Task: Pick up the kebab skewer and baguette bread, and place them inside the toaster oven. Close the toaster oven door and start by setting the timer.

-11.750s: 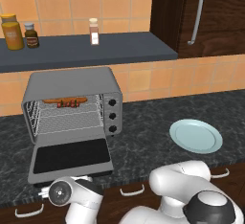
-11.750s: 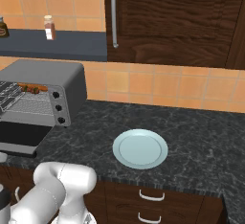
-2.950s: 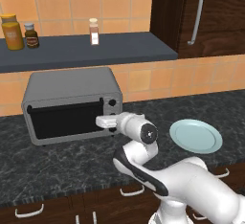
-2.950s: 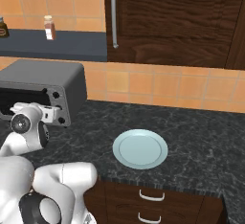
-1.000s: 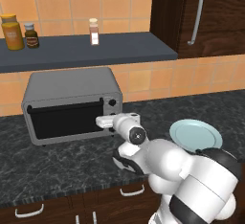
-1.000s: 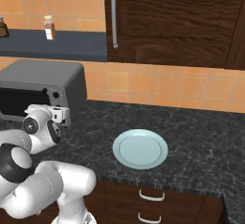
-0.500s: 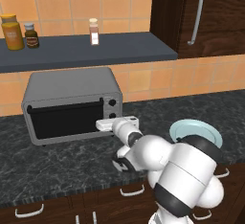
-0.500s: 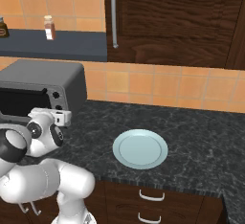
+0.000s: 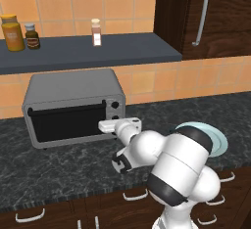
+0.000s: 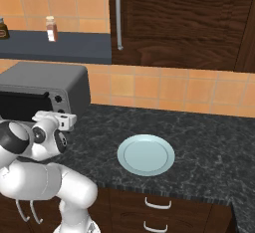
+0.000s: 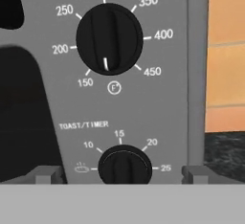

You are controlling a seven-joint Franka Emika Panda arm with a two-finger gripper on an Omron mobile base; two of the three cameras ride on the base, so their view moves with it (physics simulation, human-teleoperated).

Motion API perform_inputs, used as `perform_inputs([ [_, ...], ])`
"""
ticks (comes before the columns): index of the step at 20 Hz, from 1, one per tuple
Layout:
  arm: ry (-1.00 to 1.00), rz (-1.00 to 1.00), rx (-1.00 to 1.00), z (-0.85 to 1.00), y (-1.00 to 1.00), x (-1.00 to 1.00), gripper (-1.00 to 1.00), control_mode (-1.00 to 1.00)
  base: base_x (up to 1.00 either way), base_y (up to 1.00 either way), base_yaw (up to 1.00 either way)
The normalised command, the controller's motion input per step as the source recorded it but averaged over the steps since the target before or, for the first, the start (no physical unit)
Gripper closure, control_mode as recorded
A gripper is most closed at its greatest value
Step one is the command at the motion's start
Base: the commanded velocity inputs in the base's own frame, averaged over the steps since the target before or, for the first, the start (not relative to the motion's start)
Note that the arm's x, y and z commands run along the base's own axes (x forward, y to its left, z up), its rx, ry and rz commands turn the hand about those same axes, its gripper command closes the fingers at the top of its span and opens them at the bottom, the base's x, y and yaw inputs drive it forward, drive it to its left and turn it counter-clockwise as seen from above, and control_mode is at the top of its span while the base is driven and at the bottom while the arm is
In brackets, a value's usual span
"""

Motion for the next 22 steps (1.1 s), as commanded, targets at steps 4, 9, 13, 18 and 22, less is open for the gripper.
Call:
perform_inputs([
  [4, -0.01, 0.00, 0.00, 0.00, 0.00, 0.00, -1.00, -1.00, 0.00, 0.00, 0.00],
  [9, 0.00, 0.00, 0.00, 0.00, 0.00, 0.00, 1.00, -1.00, 0.00, 0.00, 0.00],
  [13, 0.00, 0.00, 0.00, 0.00, 0.00, 0.00, 1.00, -1.00, 0.00, 0.00, 0.00],
  [18, 0.00, 0.00, 0.00, 0.00, 0.00, 0.00, 1.00, -1.00, 0.00, 0.00, 0.00],
  [22, 0.00, 0.00, 0.01, 0.00, 0.00, 0.01, 1.00, -1.00, 0.00, 0.00, 0.00],
])
